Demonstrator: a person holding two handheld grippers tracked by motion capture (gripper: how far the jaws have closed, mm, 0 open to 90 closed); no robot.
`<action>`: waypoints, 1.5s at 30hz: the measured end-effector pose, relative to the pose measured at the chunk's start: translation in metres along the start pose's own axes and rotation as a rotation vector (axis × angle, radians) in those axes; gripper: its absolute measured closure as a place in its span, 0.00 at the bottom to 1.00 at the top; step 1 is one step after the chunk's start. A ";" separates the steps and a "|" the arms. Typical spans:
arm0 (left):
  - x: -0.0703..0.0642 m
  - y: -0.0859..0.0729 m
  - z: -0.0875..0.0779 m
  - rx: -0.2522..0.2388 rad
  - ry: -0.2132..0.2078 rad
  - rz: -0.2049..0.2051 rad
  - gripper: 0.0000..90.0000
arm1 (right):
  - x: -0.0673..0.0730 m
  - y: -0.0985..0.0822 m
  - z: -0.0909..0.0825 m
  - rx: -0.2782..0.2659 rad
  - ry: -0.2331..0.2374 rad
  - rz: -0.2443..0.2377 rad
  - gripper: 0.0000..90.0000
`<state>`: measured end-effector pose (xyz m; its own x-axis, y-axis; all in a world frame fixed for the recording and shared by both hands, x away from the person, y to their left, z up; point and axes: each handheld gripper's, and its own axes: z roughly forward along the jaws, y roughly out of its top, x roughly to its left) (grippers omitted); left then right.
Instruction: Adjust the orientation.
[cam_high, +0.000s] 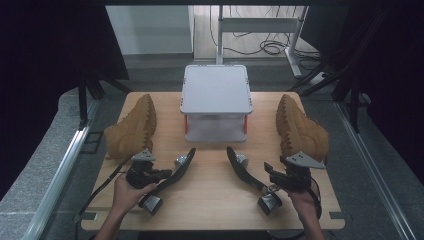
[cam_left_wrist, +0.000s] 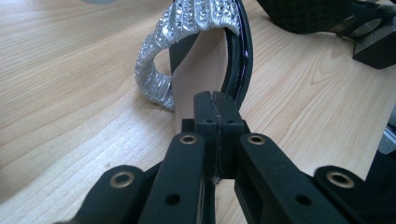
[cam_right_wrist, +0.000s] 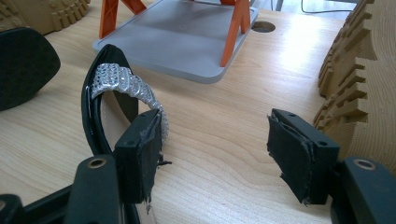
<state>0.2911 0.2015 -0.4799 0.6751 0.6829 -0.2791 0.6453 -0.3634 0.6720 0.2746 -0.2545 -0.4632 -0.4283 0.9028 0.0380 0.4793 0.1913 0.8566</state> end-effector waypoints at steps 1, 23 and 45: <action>0.000 0.000 0.000 0.001 0.002 0.001 1.00 | 0.000 0.000 0.000 0.000 0.000 0.001 0.39; -0.004 0.000 0.003 0.005 -0.039 -0.005 1.00 | 0.000 -0.003 0.004 0.022 -0.002 -0.008 0.39; -0.020 0.001 0.019 0.068 -0.087 0.027 1.00 | -0.002 -0.005 0.005 0.028 -0.009 -0.009 0.39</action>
<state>0.2847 0.1753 -0.4863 0.7192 0.6159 -0.3215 0.6471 -0.4255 0.6326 0.2767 -0.2550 -0.4705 -0.4261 0.9043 0.0259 0.4969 0.2099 0.8421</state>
